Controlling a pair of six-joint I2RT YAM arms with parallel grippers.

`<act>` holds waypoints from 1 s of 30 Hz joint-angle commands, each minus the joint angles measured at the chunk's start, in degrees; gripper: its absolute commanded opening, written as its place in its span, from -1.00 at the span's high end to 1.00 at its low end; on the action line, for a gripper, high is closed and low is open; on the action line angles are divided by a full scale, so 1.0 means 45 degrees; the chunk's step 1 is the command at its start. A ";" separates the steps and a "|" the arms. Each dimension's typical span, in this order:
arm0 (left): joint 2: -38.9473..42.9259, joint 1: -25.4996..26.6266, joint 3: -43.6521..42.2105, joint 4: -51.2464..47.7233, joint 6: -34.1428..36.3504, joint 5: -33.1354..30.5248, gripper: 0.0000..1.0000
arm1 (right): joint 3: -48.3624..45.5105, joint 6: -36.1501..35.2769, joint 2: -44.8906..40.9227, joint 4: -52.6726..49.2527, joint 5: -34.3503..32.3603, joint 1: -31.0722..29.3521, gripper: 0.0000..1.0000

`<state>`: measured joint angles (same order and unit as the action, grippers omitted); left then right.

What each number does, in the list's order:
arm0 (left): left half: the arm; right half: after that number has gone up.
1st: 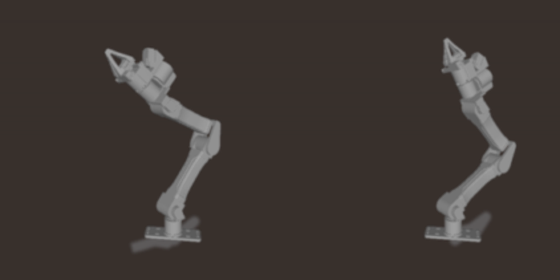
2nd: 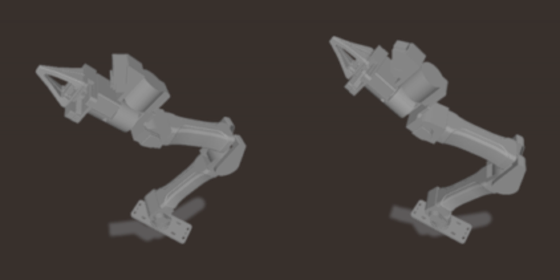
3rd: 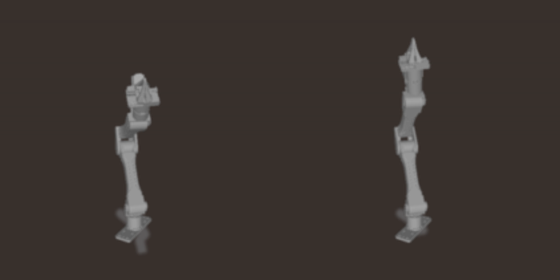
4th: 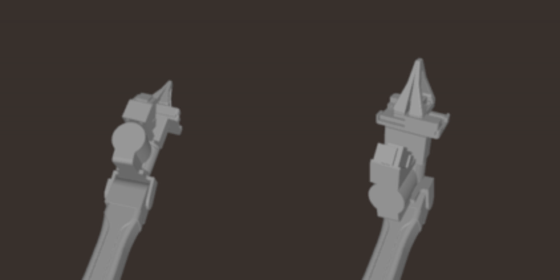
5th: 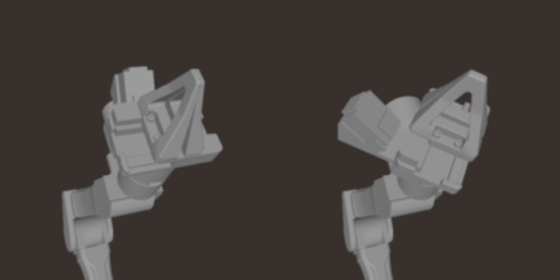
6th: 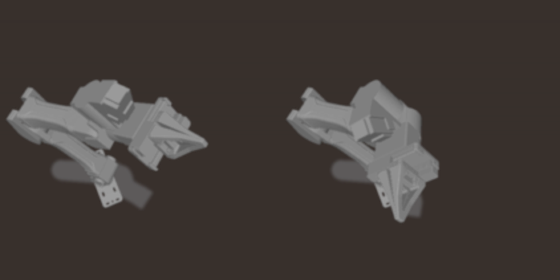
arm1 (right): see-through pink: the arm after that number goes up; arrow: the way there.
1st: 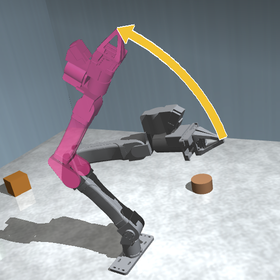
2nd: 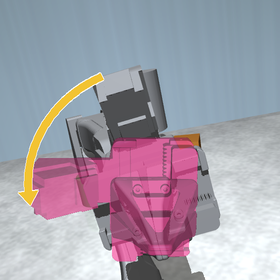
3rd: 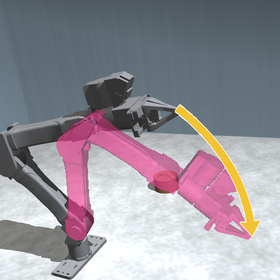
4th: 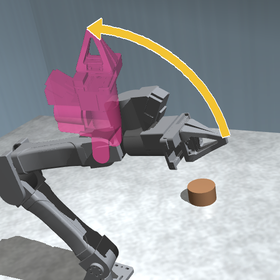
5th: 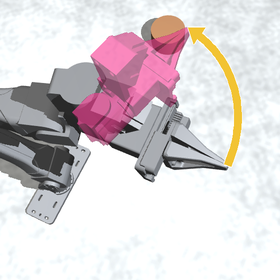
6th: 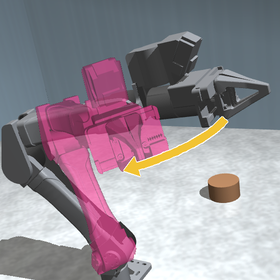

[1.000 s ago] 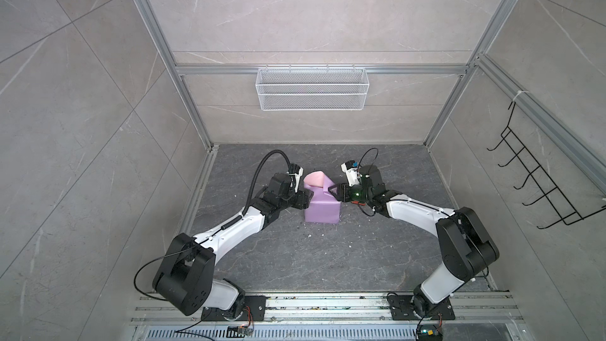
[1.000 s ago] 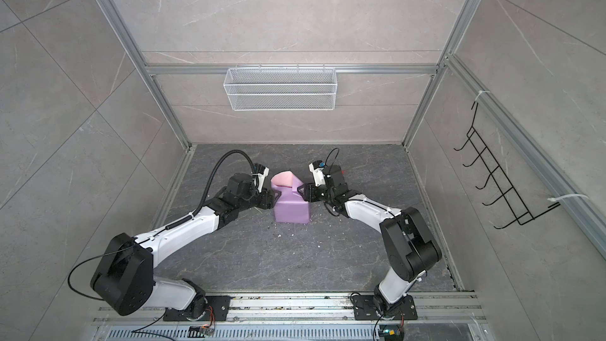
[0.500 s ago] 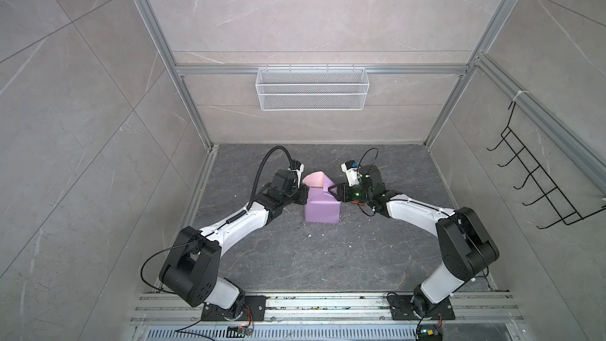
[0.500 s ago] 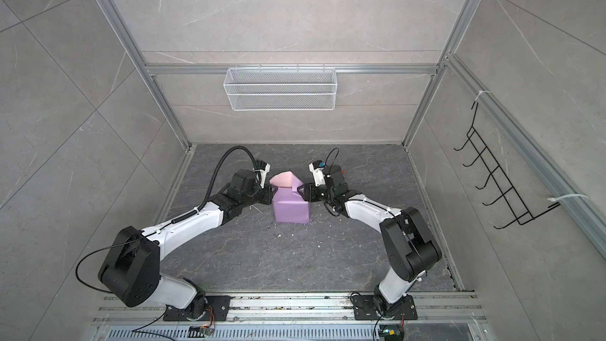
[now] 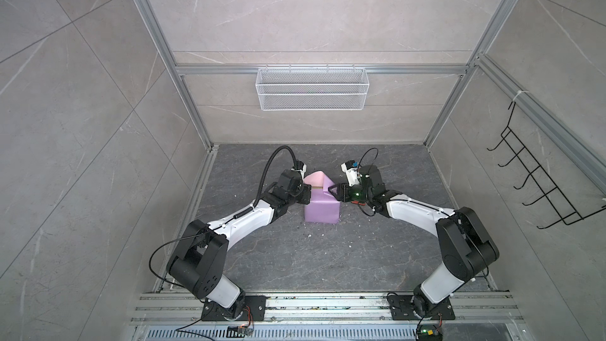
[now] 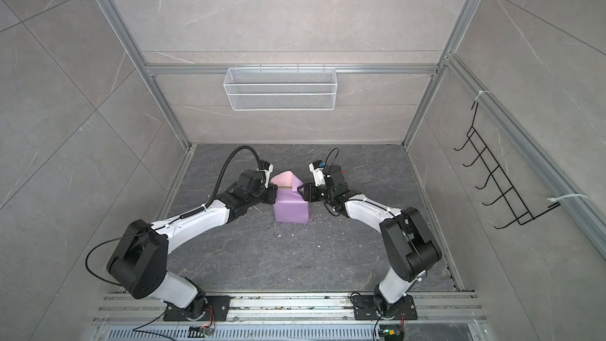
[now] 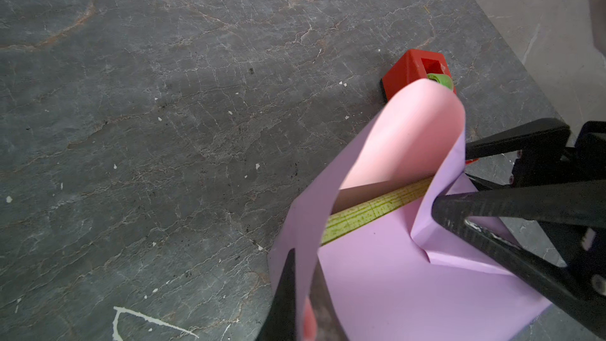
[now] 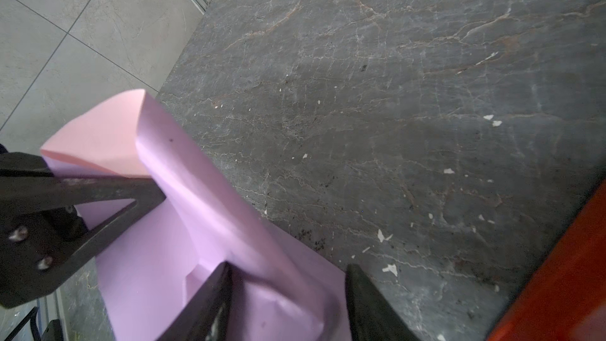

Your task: Wrap the gift box in paper

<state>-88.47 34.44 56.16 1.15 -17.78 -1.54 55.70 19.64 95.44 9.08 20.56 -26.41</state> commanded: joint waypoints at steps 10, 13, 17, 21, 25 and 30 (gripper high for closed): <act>0.0096 0.0117 0.0559 -0.0558 -0.0150 -0.0073 0.84 | -0.0445 -0.0438 0.0093 -0.1530 -0.0418 -0.0082 -0.14; 0.0772 0.0118 0.0143 -0.0325 -0.0401 0.0130 0.21 | -0.0434 -0.0453 0.0134 -0.1530 -0.0427 -0.0070 -0.13; 0.2244 -0.0026 -0.0648 -0.0275 -0.0509 0.0285 -0.23 | -0.0409 -0.0458 0.0148 -0.1499 -0.0419 -0.0068 -0.13; 0.4143 -0.0758 -0.1900 -0.0330 -0.1189 0.0495 -0.34 | -0.0367 -0.0468 0.0155 -0.1513 -0.0375 -0.0068 -0.13; 0.4636 -0.1584 -0.2229 -0.0981 -0.1898 0.0527 -0.36 | -0.0386 -0.0459 0.0196 -0.1472 -0.0369 -0.0083 -0.14; 0.3215 -0.1672 -0.1187 -0.1575 -0.1736 0.0592 -0.36 | -0.0403 -0.0380 0.0191 -0.1373 -0.0310 -0.0083 -0.13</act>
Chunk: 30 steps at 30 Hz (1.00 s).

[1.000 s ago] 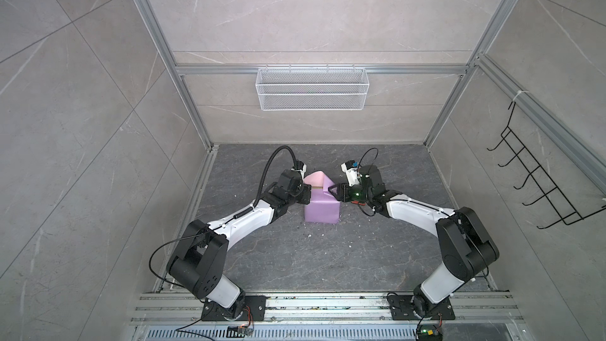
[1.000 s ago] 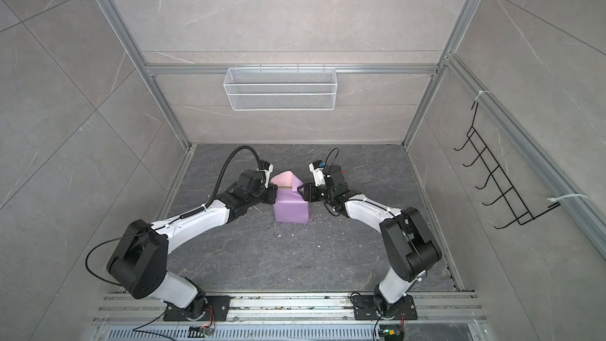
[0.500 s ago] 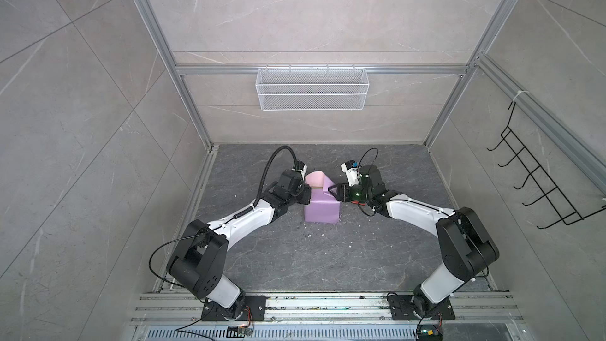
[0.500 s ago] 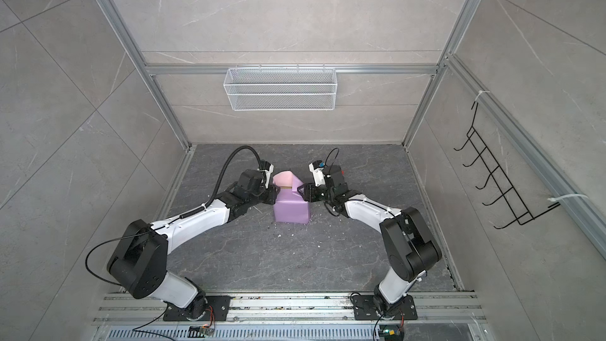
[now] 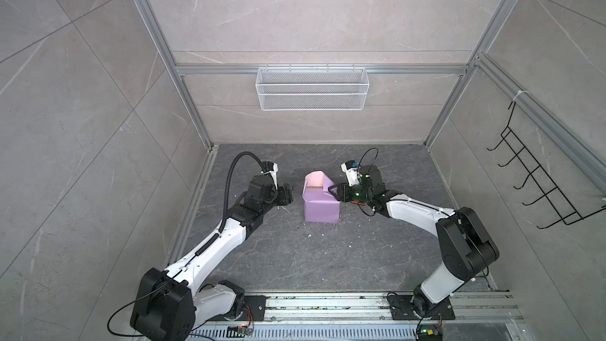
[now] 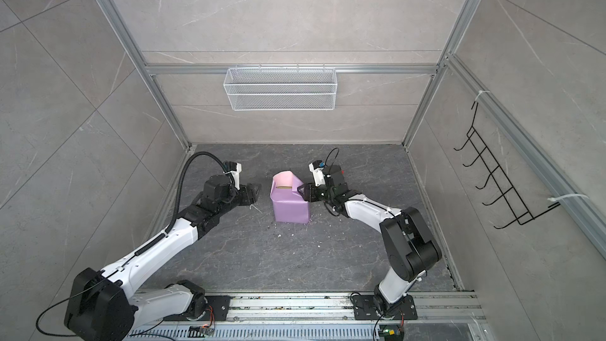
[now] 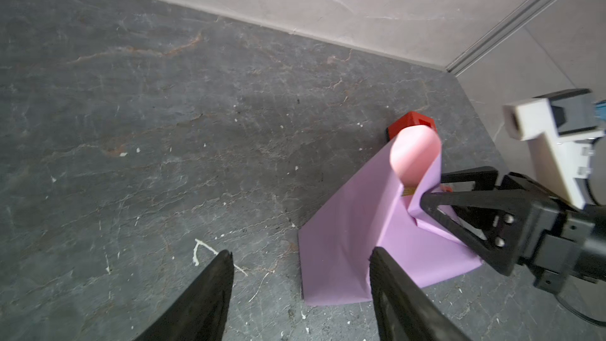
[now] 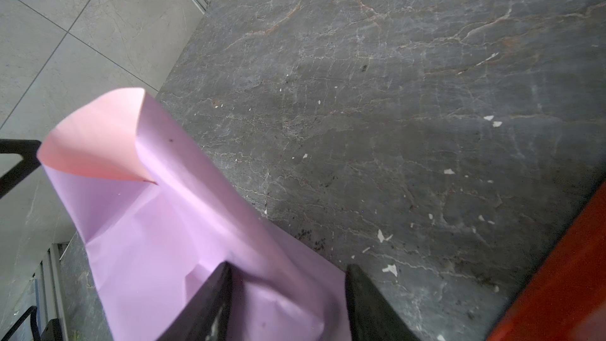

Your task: Wrap the gift box in paper

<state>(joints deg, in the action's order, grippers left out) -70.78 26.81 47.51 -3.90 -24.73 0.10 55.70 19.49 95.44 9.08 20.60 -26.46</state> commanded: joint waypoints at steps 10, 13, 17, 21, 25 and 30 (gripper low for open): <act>-0.2529 0.0268 0.1766 0.0142 -0.0005 0.1688 -0.40 | -0.0406 -0.0346 0.0114 -0.1393 -0.0300 -0.0064 -0.13; -0.2799 0.0302 0.1828 0.0334 -0.0046 0.1900 -0.40 | -0.0406 -0.0346 0.0115 -0.1393 -0.0281 -0.0069 -0.13; -0.3203 0.0370 0.1873 0.0529 -0.0144 0.2083 -0.40 | -0.0389 -0.0326 0.0120 -0.1371 -0.0261 -0.0061 -0.13; -0.3550 0.0419 0.1873 0.0821 -0.0216 0.2112 -0.40 | -0.0424 -0.0288 0.0139 -0.1325 -0.0242 -0.0068 -0.13; -0.3980 0.0483 0.1934 0.1035 -0.0205 0.2167 -0.41 | -0.0493 -0.0248 0.0129 -0.1239 -0.0203 -0.0068 -0.13; -0.4548 0.0547 0.1956 0.1614 -0.0417 0.2390 -0.42 | -0.0539 -0.0230 0.0147 -0.1105 -0.0110 -0.0059 -0.14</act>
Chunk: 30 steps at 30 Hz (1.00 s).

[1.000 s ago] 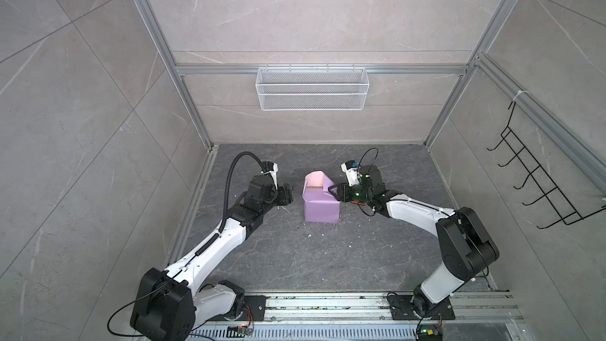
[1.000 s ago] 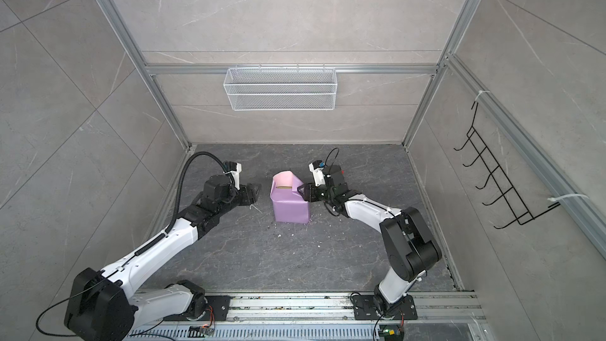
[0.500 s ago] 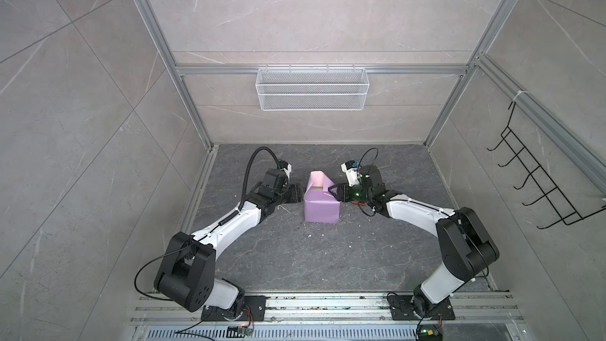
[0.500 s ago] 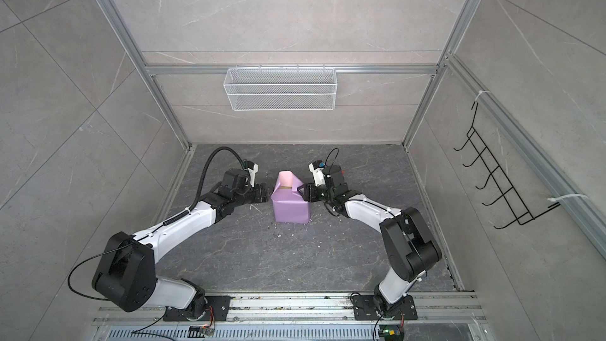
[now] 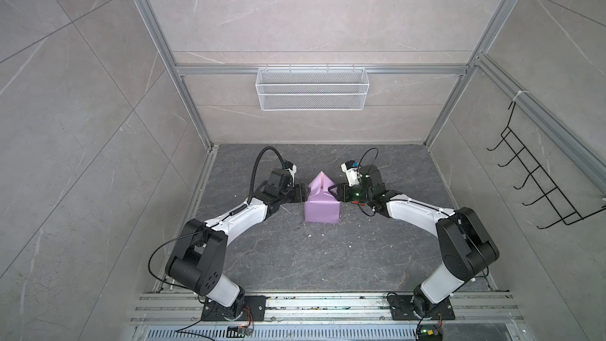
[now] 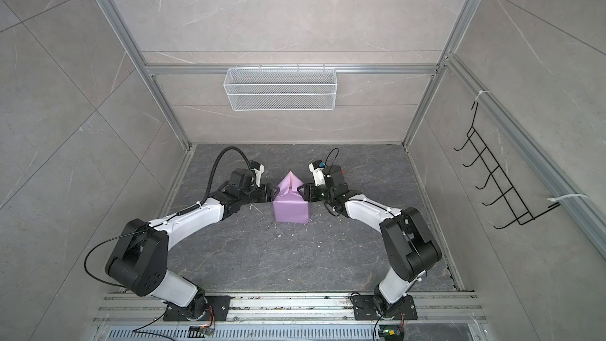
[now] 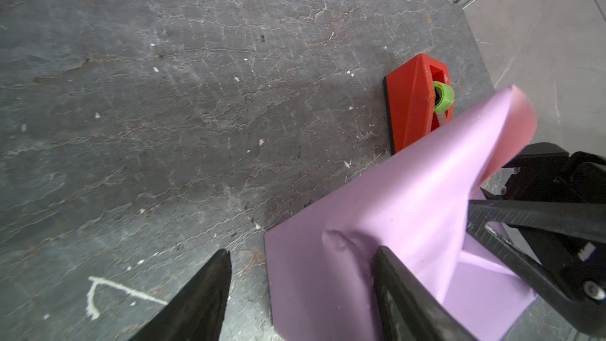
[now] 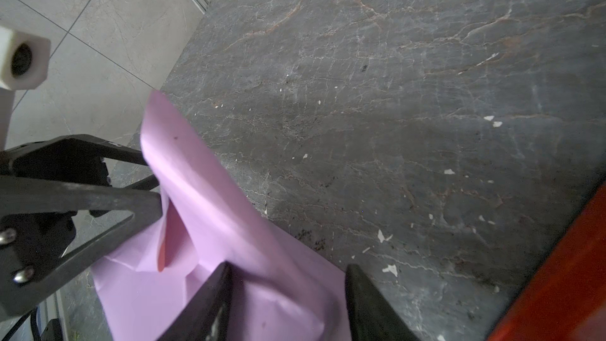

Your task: Wrap the gift box in paper

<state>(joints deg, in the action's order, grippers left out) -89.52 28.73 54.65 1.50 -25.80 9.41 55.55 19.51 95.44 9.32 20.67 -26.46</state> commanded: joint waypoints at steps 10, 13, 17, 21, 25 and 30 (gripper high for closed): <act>-0.0752 0.0212 -0.0032 0.0863 0.0205 0.0367 -0.44 | -0.0185 -0.0822 0.0079 -0.1342 -0.0129 -0.0057 -0.14; -0.0500 0.0161 -0.0163 0.0676 0.0794 0.0275 -0.47 | 0.0105 -0.1341 0.0094 -0.1546 0.0011 -0.0025 -0.15; -0.0668 0.0027 0.0460 -0.0292 0.1747 0.0607 -0.56 | 0.0331 -0.1797 0.0219 -0.1828 0.0255 0.0045 -0.15; -0.0663 -0.0241 0.0628 -0.0477 0.2525 0.1122 -0.70 | 0.0344 -0.2137 0.0409 -0.1818 0.0533 0.0166 -0.14; -0.0923 -0.0386 0.0992 -0.0658 0.3528 0.1952 -0.72 | 0.0458 -0.2684 0.0602 -0.1745 0.0945 0.0302 -0.11; -0.1165 -0.0497 0.1260 -0.0665 0.4223 0.2543 -0.71 | 0.0893 -0.3620 0.0883 -0.1844 0.1813 0.0507 -0.04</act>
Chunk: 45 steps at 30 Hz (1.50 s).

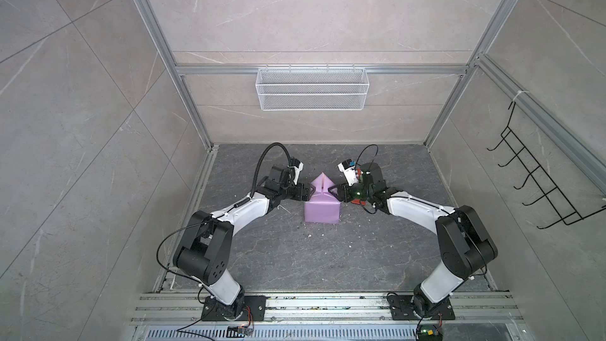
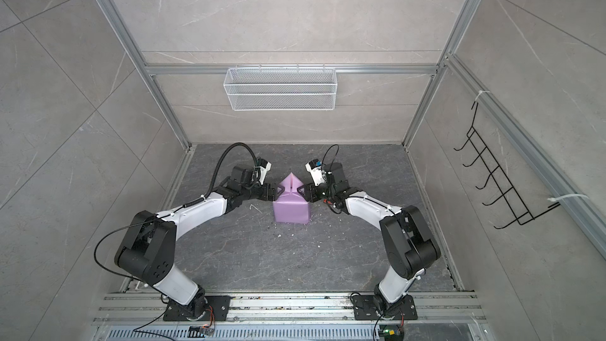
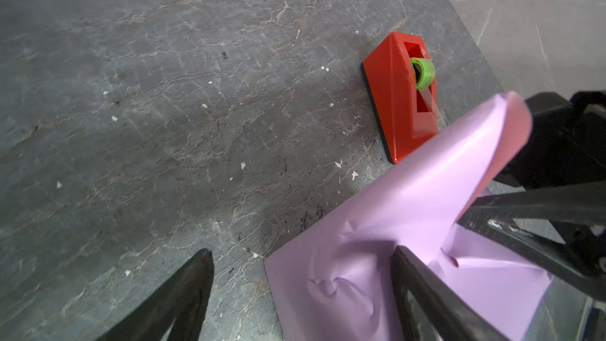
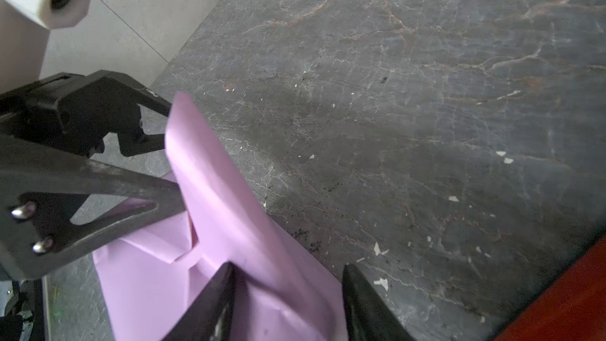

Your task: Wrap the gift box in paper

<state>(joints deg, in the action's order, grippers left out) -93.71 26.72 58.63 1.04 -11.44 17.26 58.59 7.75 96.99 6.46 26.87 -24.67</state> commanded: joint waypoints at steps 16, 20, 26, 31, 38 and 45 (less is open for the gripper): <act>-0.0618 -0.0293 0.0822 -0.0778 0.1352 0.1416 -0.67 | 0.2069 -0.3029 0.1751 -0.1905 0.2802 0.0627 0.44; -0.0718 -0.0313 0.0853 -0.0769 0.1307 0.1508 -0.67 | 0.2528 -0.3523 0.2034 -0.2219 0.3216 0.0700 0.45; -0.0718 -0.0332 0.0906 -0.0875 0.1311 0.1519 -0.65 | 0.3063 -0.3818 0.2409 -0.2436 0.3809 0.0867 0.36; -0.0756 -0.0332 0.0880 -0.0836 0.1254 0.1547 -0.64 | 0.3267 -0.3938 0.2657 -0.2386 0.4134 0.0896 0.51; -0.0735 -0.0352 0.0882 -0.0706 0.1324 0.1488 -0.64 | 0.3521 -0.4144 0.2900 -0.2363 0.4665 0.1007 0.79; -0.0643 -0.0489 0.1189 -0.0800 0.1654 0.1555 -0.67 | 0.3594 -0.4302 0.2974 -0.2431 0.4919 0.1211 0.89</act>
<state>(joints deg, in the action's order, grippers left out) -96.47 24.99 62.17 -1.37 -6.55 23.14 73.30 -10.35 108.77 -3.07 47.72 -19.49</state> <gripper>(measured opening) 0.832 0.062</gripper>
